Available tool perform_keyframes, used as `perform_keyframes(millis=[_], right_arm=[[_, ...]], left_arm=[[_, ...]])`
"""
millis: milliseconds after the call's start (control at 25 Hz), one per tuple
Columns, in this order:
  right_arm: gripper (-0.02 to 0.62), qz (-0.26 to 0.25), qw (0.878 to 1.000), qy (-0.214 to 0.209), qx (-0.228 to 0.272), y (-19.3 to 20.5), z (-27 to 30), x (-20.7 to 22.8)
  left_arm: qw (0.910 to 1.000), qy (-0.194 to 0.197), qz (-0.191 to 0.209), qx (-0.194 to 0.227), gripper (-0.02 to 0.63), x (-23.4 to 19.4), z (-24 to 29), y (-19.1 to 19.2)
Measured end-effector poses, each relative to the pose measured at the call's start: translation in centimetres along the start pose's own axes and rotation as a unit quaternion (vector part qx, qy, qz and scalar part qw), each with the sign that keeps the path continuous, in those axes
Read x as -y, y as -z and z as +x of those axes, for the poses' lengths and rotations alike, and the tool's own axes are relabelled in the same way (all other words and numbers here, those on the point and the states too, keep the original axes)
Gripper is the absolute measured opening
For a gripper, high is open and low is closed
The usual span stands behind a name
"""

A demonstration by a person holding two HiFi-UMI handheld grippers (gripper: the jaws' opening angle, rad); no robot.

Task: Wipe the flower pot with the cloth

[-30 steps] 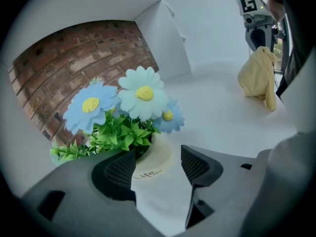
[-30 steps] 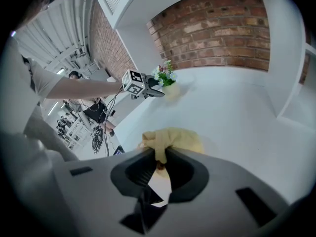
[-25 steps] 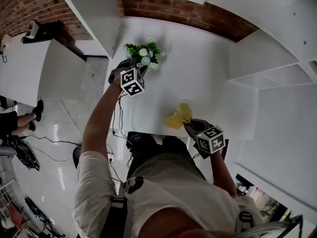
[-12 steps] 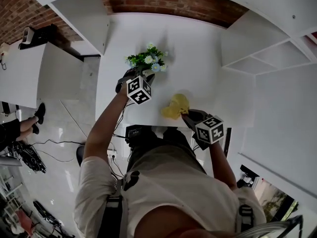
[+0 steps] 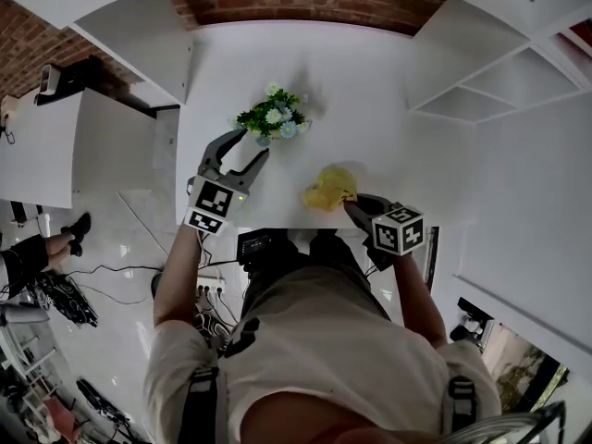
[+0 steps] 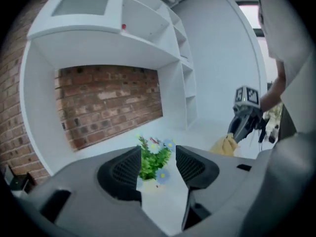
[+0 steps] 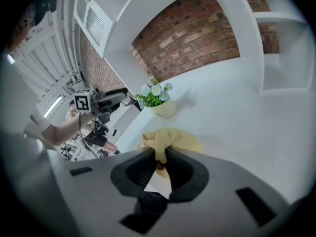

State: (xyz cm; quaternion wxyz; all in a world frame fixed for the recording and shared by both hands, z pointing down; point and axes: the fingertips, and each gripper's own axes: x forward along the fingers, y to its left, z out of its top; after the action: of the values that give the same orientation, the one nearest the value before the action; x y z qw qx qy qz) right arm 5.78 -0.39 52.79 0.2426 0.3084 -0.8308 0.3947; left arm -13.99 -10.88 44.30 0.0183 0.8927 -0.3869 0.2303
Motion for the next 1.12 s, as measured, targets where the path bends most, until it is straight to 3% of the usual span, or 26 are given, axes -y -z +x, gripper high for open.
perform_keyframes(millis=[120,240,320,400,480,560,720,1000,1120], right_arm=[[0.064,0.005,1.000,-0.016,0.012,-0.5,-0.4,-0.3],[0.064,0.041,0.996,-0.068,0.051,-1.9,-0.5,-1.6],[0.064,0.067,0.989,-0.105,0.076,-2.9,-0.4,-2.8],[0.064,0.075,0.985,-0.123,0.090,-3.9,-0.2,-3.7],[0.064,0.074,0.984,-0.129,0.102,-4.9,0.2,-4.5],[0.064,0.075,0.982,-0.132,0.116,-5.9,0.4,-5.0],[0.064,0.093,0.976,-0.132,0.146,-7.4,0.5,-4.8],[0.064,0.146,0.969,-0.105,0.167,-7.0,1.4,-0.6],[0.064,0.154,0.970,-0.097,0.163,-6.9,2.1,0.7]], left_arm=[[0.9978,0.010,-0.058,0.031,0.229,-5.5,-2.9,-2.3],[0.9898,0.031,-0.137,0.023,0.201,-10.6,-0.7,-1.0],[0.9826,0.052,-0.177,-0.024,0.188,-12.5,2.8,1.9],[0.9781,0.060,-0.178,-0.090,0.126,-13.2,6.4,5.3],[0.9713,0.072,-0.176,-0.143,0.109,-13.0,9.3,8.1],[0.9620,0.096,-0.195,-0.165,0.109,-12.1,11.4,9.7],[0.9468,0.134,-0.256,-0.141,0.107,-10.6,13.8,9.4],[0.9423,0.156,-0.261,-0.140,0.075,-6.8,12.9,9.3],[0.9351,0.177,-0.276,-0.133,0.092,-4.0,12.2,9.4]])
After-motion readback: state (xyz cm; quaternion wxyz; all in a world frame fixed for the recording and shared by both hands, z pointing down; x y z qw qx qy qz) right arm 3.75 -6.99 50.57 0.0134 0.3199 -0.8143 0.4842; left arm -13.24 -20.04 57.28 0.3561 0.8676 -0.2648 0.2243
